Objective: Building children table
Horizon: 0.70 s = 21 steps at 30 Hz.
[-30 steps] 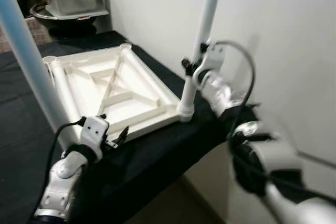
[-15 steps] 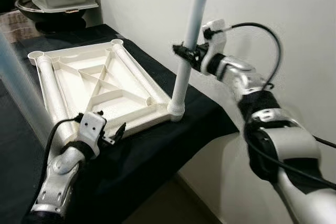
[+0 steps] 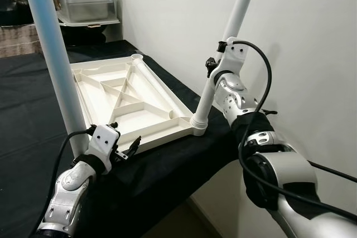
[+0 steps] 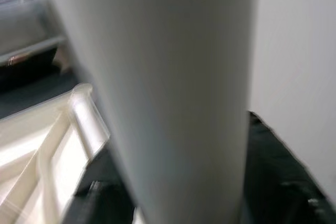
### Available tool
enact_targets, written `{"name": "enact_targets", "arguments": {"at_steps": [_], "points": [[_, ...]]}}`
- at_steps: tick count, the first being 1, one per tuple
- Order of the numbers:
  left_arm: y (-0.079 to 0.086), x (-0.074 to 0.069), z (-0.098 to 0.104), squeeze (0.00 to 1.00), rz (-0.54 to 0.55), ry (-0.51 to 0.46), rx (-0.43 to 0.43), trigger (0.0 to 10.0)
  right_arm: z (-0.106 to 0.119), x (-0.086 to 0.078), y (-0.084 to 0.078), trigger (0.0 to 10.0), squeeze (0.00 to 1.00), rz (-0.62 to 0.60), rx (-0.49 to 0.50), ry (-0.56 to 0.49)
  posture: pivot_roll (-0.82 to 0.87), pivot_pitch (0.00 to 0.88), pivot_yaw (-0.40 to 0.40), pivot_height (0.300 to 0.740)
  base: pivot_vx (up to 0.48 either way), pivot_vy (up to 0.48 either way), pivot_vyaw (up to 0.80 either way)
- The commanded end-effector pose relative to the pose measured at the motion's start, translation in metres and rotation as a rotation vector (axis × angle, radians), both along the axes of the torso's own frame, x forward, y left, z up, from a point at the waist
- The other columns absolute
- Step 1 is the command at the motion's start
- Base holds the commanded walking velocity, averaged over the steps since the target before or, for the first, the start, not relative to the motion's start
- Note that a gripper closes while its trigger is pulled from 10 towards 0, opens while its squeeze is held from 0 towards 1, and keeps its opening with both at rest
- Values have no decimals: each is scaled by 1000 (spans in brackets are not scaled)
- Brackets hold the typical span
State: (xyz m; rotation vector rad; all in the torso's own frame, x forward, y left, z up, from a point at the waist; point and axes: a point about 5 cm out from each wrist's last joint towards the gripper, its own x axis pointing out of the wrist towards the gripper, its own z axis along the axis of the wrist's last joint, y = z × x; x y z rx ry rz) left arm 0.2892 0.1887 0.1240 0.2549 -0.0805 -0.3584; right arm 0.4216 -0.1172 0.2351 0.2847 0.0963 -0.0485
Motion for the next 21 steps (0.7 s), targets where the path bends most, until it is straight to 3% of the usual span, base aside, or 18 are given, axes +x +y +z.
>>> {"name": "enact_targets", "arguments": {"at_steps": [1, 2, 3, 4, 5, 6, 8, 9, 11, 12, 13, 14, 17, 20, 21], "points": [[8, 1, -3, 0, 33, 12, 18, 10000, 11, 3, -19, 10000, 1000, -2, -5, -39, 27, 0, -115, 740, 0, 0, 0], [8, 1, -3, 0, 33, 12, 17, 10000, 33, 6, -28, 10000, 0, 26, -41, -99, 29, 0, -117, 740, 0, 0, 0], [8, 1, -2, 0, 34, 11, 16, 10000, 45, 7, -35, 10000, 0, 43, -66, -127, 29, 0, -117, 740, 0, 0, 0], [7, 1, -3, 0, 35, 12, 15, 10000, 58, 8, -39, 10000, 0, 99, -156, -169, 27, 0, -120, 740, 0, 0, 0], [7, 1, -3, 0, 35, 12, 15, 10000, 58, 8, -39, 10000, 0, 99, -156, -169, 27, 0, -120, 740, 0, 0, 0], [7, 0, -3, 0, 36, 12, 14, 10000, 64, 7, -41, 10000, 0, 132, -216, -190, 28, 0, -122, 740, 0, 0, 0], [7, -1, -5, 0, 40, 15, 13, 10000, 64, 3, -25, 10000, 0, 431, -231, -222, 28, 0, -122, 740, 0, 0, 0], [7, -1, -5, 0, 40, 15, 13, 10000, 64, 3, -25, 10000, 0, 431, -231, -222, 28, 0, -122, 740, 0, 0, 0], [6, -1, -6, 0, 39, 18, 13, 10000, 51, -6, -16, 10000, 0, 718, -251, -227, 31, 0, -122, 740, 0, 0, 0], [6, -1, -6, 0, 38, 18, 13, 10000, 45, -8, -16, 10000, 0, 771, -272, -218, 31, 0, -122, 740, 0, 0, 0], [6, -1, -6, 0, 37, 18, 13, 10000, 37, -9, -16, 4510, 0, 803, -298, -184, 34, 0, -122, 740, 0, 0, 0], [6, -1, -6, 0, 37, 18, 13, 10000, 31, -9, -17, 0, 0, 801, -316, -155, 34, 0, -122, 740, 0, 0, 0], [6, -1, -5, 0, 37, 18, 12, 10000, 28, -9, -17, 0, 0, 803, -325, -136, 34, 0, -122, 740, 0, 0, 0], [9, 1, -4, 0, 40, 14, 18, 10000, 32, 6, -62, 0, 0, 85, -197, -47, 30, 0, -115, 740, 0, 0, 0], [9, 1, -4, 0, 40, 14, 18, 10000, 32, 6, -62, 0, 0, 85, -197, -47, 30, 0, -115, 740, 0, 0, 0]]}}
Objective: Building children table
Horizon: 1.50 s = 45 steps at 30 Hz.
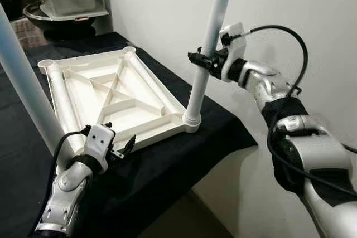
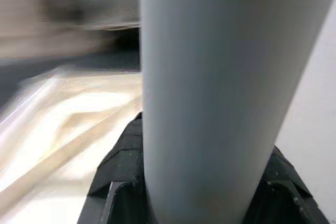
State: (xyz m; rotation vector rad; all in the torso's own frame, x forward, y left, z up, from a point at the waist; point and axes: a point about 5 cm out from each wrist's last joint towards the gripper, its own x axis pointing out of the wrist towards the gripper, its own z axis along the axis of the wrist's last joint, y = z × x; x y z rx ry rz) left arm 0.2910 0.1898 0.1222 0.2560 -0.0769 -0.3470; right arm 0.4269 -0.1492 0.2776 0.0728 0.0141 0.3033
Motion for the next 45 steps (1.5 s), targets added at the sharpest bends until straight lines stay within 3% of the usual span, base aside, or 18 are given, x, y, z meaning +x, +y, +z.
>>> {"name": "enact_targets", "arguments": {"at_steps": [1, 4, 5, 6, 12, 13, 18, 19, 22, 25, 27, 28, 29, 31, 36, 38, 40, 45], "points": [[8, 0, -2, 0, 29, 11, 17, 10000, -11, 0, -41, 0, 0, -426, 59, 69, 29, 0, -114, 740, 0, 0, 0], [6, 0, -2, 0, 26, 11, 15, 10000, -14, -3, -52, 0, 0, -629, 125, 75, 24, 0, -110, 740, 0, 0, 0], [6, 0, -3, 0, 25, 12, 14, 10000, -18, -4, -47, 9961, 0, -681, 128, 88, 24, 0, -107, 740, 0, 0, 0], [4, 0, -3, 0, 24, 14, 13, 10000, -22, -4, -29, 10000, 0, -648, 159, 81, 22, 0, -104, 740, 0, 0, 0], [3, 1, -2, 0, 19, 13, 13, 10000, -17, -4, 8, 10000, 0, -432, 232, 18, 22, 0, -100, 740, 0, 0, 0], [3, 2, -2, 0, 17, 13, 13, 10000, -12, -4, 13, 10000, 1000, -361, 244, -15, 22, 0, -100, 740, 0, 0, 0], [7, 4, -2, 0, 23, 10, 19, 10000, 13, -1, 9, 10000, 1000, -210, 256, -66, 14, 0, -105, 740, 0, 0, 0], [7, 4, -1, 0, 25, 8, 19, 10000, 22, 0, 5, 10000, 0, -166, 239, -97, 16, 0, -110, 740, 0, 0, 0], [6, 3, -2, 0, 26, 7, 16, 10000, 36, -3, 6, 10000, 0, 17, 254, -142, 16, 0, -110, 740, 0, 0, 0], [3, 2, -4, 0, 25, 10, 11, 10000, 30, -20, 13, 10000, 0, 472, 44, -229, 26, 0, -120, 740, 0, 0, 0], [4, 2, -4, 0, 27, 9, 10, 10000, 23, -25, 15, 10000, 0, 574, -10, -227, 26, 0, -120, 740, 0, 0, 0], [5, 1, -3, 0, 32, 8, 10, 10000, 15, -26, 17, 6471, 0, 625, -44, -201, 31, 0, -124, 740, 0, 0, 0], [7, 1, -3, 0, 35, 8, 11, 10000, 3, -26, 21, 0, 0, 655, -77, -146, 34, 0, -124, 740, 0, 0, 0], [7, 1, -3, 0, 38, 7, 11, 10000, -5, -25, 23, 0, 0, 670, -94, -106, 36, 0, -125, 740, 0, 0, 0], [9, 1, -2, 0, 41, 5, 15, 10000, -31, -17, 25, 0, 0, 513, -176, 36, 36, 0, -125, 740, 0, 0, 0], [9, 0, -2, 0, 43, 4, 17, 10000, -37, -10, 17, 0, 0, 302, -169, 75, 45, 0, -127, 740, 0, 0, 0], [11, -1, -2, 0, 46, 5, 20, 10000, -47, -3, -14, 0, 0, -163, -61, 140, 43, 0, -125, 740, 0, 0, 0], [12, -2, -2, 0, 48, 6, 23, 10000, -84, -13, -39, 0, 0, -538, 105, 270, 44, 0, -123, 740, 0, 0, 0]]}}
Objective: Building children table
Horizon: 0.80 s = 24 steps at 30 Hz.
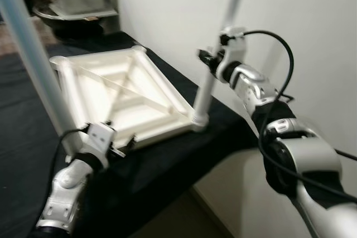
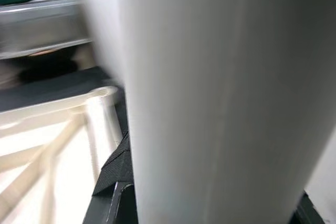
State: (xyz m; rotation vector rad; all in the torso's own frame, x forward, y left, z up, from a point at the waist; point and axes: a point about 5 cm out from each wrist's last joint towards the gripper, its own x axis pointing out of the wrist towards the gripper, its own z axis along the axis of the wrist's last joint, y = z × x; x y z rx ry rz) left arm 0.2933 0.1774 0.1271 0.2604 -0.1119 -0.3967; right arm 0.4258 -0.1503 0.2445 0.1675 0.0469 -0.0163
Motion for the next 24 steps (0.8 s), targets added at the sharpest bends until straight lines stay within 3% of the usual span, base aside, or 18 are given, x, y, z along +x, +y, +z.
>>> {"name": "enact_targets", "arguments": {"at_steps": [1, 3, 6, 7, 11, 12, 18, 22, 23, 24], "points": [[25, -4, -7, 0, 102, 34, 22, 10000, -51, -12, -38, 0, 0, -213, 47, 214, 44, 0, -123, 740, 0, 0, 0], [25, -4, -7, 0, 101, 35, 22, 10000, -63, -14, -28, 7412, 0, -213, 61, 253, 43, 0, -117, 740, 0, 0, 0], [25, -4, -7, 0, 101, 35, 23, 10000, -65, -15, -25, 7412, 0, -213, 63, 260, 43, 0, -117, 740, 0, 0, 0], [25, -4, -7, 0, 100, 36, 24, 10000, -63, -13, -14, 10000, 0, -153, 51, 243, 33, 0, -110, 740, 0, 0, 0], [25, -3, -7, 0, 99, 36, 26, 10000, -57, -12, -13, 10000, 0, -147, 55, 211, 29, 0, -111, 740, 0, 0, 0], [25, -2, -6, 0, 99, 34, 25, 10000, -50, -10, -15, 10000, 1000, -137, 58, 180, 27, 0, -111, 740, 0, 0, 0], [21, -1, -7, 0, 94, 33, 20, 10000, -30, -7, -24, 10000, 1000, -184, 57, 107, 25, 0, -112, 740, 0, 0, 0], [21, -2, -7, 0, 91, 35, 18, 10000, -12, -5, -22, 10000, 1000, -114, 78, 32, 26, 0, -111, 740, 0, 0, 0], [22, -2, -7, 0, 91, 35, 19, 10000, 0, -3, -17, 10000, 663, -19, 83, -11, 26, 0, -110, 740, 0, 0, 0], [23, -2, -6, 0, 90, 35, 21, 10000, 16, -3, -7, 10000, 0, 149, 91, -82, 26, 0, -110, 740, 0, 0, 0]]}}
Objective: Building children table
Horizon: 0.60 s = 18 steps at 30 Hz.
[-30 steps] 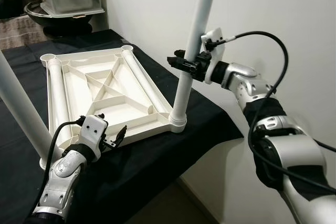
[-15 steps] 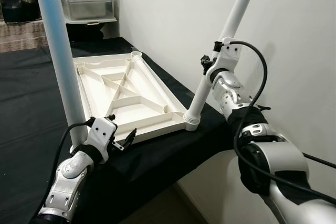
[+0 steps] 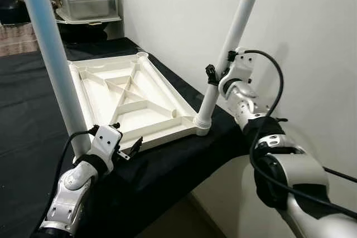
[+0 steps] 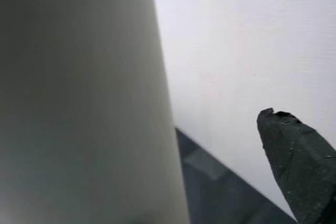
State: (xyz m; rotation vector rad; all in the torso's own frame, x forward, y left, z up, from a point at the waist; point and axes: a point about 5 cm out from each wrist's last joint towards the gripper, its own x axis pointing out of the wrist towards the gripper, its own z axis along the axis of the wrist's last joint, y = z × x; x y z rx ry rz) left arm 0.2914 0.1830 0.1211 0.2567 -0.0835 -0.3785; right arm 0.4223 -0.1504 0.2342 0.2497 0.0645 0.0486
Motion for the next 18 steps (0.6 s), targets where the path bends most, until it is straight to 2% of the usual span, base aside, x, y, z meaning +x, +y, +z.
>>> {"name": "enact_targets", "arguments": {"at_steps": [1, 2, 4, 5, 7, 8, 9, 11, 12, 14, 15, 18], "points": [[17, 0, 0, 0, 68, 9, 22, 10000, 34, 0, -4, 10000, 0, 152, 21, -131, 24, 0, -108, 740, 0, 0, 0], [17, 0, 0, 0, 68, 9, 22, 10000, 34, 0, -4, 10000, 0, 152, 21, -131, 24, 0, -108, 740, 0, 0, 0], [17, 0, 0, 0, 66, 9, 22, 10000, 53, -8, 5, 10000, 0, 438, -64, -283, 23, 0, -106, 740, 0, 0, 0], [17, 0, 0, 0, 66, 9, 22, 10000, 53, -8, 5, 10000, 0, 438, -64, -283, 23, 0, -106, 740, 0, 0, 0], [16, 1, 0, 0, 64, 9, 21, 10000, 53, -20, 8, 10000, 0, 692, -188, -358, 22, 0, -106, 740, 0, 0, 0], [16, 1, 0, 0, 64, 9, 21, 10000, 53, -20, 8, 10000, 0, 692, -188, -358, 22, 0, -106, 740, 0, 0, 0], [16, 1, 0, 0, 63, 9, 21, 10000, 50, -25, 9, 10000, 0, 786, -231, -371, 22, 0, -106, 740, 0, 0, 0], [16, 1, 0, 0, 63, 7, 19, 10000, 35, -27, 12, 10000, 0, 897, -326, -315, 22, 0, -106, 740, 0, 0, 0], [15, 1, 0, 0, 64, 7, 18, 10000, 27, -25, 15, 8824, 0, 904, -359, -270, 29, 0, -115, 740, 0, 0, 0], [15, 1, 0, 0, 65, 7, 17, 10000, 19, -23, 18, 8824, 0, 904, -387, -226, 29, 0, -115, 740, 0, 0, 0], [15, 1, 0, 0, 65, 7, 18, 10000, 10, -22, 22, 4706, 0, 904, -411, -181, 29, 0, -115, 740, 0, 0, 0], [15, 1, 0, 0, 65, 7, 19, 10000, 1, -22, 25, 4706, 0, 922, -434, -134, 38, 0, -118, 740, 0, 0, 0]]}}
